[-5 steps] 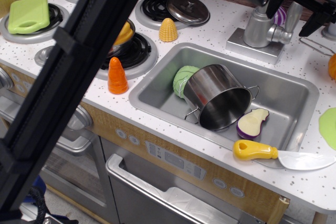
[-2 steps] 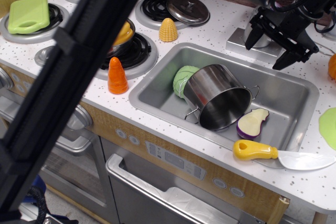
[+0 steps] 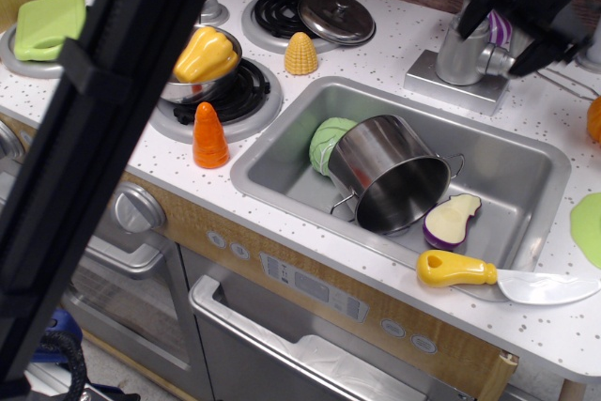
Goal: Turn lever vertical to front
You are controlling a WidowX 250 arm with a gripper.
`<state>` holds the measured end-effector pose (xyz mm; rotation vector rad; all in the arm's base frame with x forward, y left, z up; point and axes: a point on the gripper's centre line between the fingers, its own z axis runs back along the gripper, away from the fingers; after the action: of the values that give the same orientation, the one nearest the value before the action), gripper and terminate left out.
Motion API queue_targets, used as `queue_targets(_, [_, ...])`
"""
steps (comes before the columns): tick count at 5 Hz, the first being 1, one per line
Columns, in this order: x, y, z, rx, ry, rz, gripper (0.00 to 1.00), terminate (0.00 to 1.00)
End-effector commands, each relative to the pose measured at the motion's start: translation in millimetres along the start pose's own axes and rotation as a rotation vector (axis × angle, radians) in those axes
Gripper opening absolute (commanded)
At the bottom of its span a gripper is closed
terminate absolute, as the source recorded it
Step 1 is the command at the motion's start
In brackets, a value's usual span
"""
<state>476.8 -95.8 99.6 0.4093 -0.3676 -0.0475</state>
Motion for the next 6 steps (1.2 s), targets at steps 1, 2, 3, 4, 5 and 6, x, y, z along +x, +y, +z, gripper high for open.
queue_targets(1, [34,8,21,-0.033,-0.09,0.036,1.0,0.0])
queue_targets(2, [41,-1,17,-0.055,-0.092,0.053,1.0,0.0])
queue_targets(3, [40,-2,13,-0.061,-0.09,0.055,1.0,0.0])
queue_targets(4, [39,-1,13,-0.058,-0.085,0.068,0.0,0.0])
queue_targets(5, [36,-1,13,-0.056,-0.081,0.073,0.0,0.0])
queue_targets(6, [29,1,16,-0.056,-0.051,0.092,0.0,0.0])
